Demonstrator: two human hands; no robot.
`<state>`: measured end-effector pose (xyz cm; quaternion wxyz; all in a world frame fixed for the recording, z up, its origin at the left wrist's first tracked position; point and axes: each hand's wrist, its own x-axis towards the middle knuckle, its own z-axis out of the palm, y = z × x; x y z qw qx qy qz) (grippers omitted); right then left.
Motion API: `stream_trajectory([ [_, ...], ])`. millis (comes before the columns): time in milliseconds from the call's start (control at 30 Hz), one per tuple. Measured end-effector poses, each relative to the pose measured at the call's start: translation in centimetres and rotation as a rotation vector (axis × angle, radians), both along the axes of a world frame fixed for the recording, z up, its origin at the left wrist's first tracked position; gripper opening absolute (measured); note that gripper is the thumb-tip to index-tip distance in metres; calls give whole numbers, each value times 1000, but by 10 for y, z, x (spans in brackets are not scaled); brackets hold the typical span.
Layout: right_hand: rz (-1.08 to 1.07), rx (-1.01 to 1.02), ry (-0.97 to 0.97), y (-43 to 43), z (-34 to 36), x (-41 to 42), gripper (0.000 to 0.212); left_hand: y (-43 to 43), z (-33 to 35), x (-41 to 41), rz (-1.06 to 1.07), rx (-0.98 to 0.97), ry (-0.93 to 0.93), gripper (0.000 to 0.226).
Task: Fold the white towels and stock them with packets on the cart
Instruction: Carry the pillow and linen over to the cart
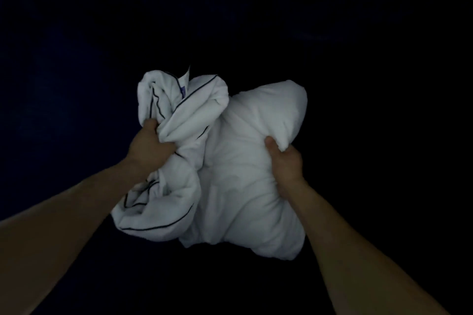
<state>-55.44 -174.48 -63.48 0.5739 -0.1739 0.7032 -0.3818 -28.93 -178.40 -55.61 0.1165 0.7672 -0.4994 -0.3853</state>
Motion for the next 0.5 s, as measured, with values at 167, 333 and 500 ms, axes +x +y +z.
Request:
stream_trajectory([
  [167,23,-87,46,28,116,-42,18,27,104,-38,-32,-16,21,28],
  [333,-45,-155,121,65,225,-71,22,51,205,-71,-83,-92,50,28],
  [500,-165,-238,229,114,325,-94,40,86,298,-116,-176,-229,141,33],
])
